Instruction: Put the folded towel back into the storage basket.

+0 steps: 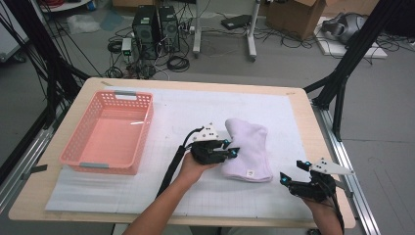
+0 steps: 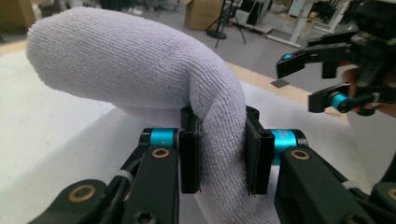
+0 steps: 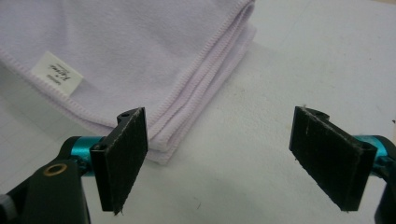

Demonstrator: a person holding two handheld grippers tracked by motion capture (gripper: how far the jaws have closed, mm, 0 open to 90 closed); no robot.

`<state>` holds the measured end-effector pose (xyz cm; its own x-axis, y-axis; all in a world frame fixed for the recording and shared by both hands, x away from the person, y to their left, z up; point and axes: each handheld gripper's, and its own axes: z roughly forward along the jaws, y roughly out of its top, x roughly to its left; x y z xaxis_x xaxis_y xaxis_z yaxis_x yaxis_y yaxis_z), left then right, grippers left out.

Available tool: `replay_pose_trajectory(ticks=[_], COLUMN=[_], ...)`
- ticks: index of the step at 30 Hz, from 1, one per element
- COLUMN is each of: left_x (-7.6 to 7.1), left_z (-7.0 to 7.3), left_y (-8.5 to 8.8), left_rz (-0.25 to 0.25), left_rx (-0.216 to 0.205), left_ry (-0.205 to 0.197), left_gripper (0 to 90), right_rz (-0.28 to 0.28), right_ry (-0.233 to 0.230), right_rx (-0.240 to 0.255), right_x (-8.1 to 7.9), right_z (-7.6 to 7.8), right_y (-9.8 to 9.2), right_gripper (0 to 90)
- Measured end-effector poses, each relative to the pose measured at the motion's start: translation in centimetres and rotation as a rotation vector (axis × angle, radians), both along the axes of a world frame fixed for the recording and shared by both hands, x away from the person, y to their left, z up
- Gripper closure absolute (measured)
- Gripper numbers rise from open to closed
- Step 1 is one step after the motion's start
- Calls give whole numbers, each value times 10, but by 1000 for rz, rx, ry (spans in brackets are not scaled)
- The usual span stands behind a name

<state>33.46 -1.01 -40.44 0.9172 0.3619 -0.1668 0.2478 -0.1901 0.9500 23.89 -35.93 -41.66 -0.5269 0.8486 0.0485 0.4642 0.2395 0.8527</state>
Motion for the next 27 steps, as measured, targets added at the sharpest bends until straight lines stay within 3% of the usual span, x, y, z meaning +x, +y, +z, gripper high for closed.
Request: replay_pose_trajectory(ticks=[15,27], left_x=[-18,-29], left_z=[28,46], left_y=[36,71], left_rz=[-39,-35], left_rx=[-75,-97], left_ry=[-85,-135], left_gripper=[720,720], right_rz=[7,17], right_ry=[-2,-8], right_rx=[3,4], right_x=[0,1], right_z=[1,2], right_y=[3,6], right_gripper=[185,184])
